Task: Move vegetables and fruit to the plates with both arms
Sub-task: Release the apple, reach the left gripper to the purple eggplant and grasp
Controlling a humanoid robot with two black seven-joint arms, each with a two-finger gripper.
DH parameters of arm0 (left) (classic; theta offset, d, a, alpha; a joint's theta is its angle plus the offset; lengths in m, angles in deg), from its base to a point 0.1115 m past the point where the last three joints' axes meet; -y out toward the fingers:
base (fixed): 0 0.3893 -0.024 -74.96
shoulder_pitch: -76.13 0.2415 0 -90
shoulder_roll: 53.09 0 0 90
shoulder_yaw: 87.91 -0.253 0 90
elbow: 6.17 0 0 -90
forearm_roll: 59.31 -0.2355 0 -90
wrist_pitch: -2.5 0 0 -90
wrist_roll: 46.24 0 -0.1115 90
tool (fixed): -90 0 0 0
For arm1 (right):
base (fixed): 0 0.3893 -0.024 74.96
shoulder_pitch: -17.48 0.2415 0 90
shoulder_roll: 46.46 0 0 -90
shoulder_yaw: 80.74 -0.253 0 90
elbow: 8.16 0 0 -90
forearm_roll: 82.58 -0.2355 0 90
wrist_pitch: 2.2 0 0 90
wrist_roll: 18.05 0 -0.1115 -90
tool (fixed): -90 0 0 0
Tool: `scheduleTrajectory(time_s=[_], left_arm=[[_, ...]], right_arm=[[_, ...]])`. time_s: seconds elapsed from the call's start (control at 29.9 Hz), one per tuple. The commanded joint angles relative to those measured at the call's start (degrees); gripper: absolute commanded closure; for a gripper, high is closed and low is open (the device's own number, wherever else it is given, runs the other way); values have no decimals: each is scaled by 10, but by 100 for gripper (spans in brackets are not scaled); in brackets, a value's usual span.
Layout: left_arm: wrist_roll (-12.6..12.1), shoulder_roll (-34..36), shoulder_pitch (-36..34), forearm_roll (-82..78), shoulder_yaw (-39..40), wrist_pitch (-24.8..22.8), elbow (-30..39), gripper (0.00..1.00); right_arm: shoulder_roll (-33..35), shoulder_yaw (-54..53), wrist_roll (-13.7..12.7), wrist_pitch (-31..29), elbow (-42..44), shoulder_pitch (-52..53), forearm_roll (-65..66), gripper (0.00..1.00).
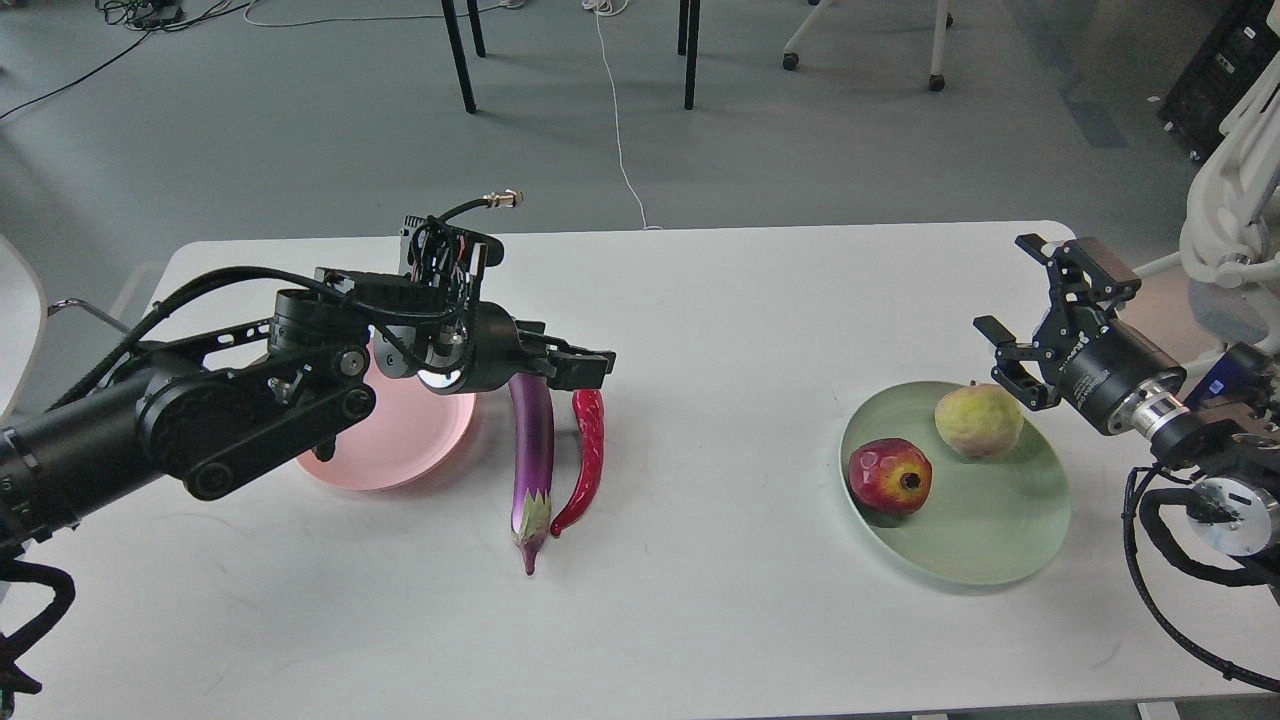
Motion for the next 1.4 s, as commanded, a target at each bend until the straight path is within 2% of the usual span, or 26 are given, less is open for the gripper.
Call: scheduleTrajectory(time_s=[0.0, 0.3, 0.77, 0.83, 0.97, 1.17, 1.37], left_arm=[[-23, -3, 16, 15, 0, 0, 1, 1], [-46, -5, 69, 8, -1, 0, 2, 1], [-45, -1, 75, 6, -2, 0, -4, 3], [-41, -1, 76, 8, -2, 0, -4, 9], [-37, -3, 75, 8, -2, 0, -4, 44], [-38, -1, 76, 4, -3, 0, -5, 63], [-38, 3, 70, 3, -25, 0, -6, 73]], right_arm=[[-1, 0, 0, 0, 0, -1, 0, 2], [-6, 0, 0, 0, -1, -1, 0, 2], [-7, -1, 0, -3, -2, -6, 0, 2], [-7, -1, 0, -3, -2, -9, 0, 2], [-7, 0, 0, -3, -3, -12, 0, 2], [-11, 0, 0, -3, -5, -12, 0, 2], [-16, -2, 0, -2, -4, -12, 0, 2]])
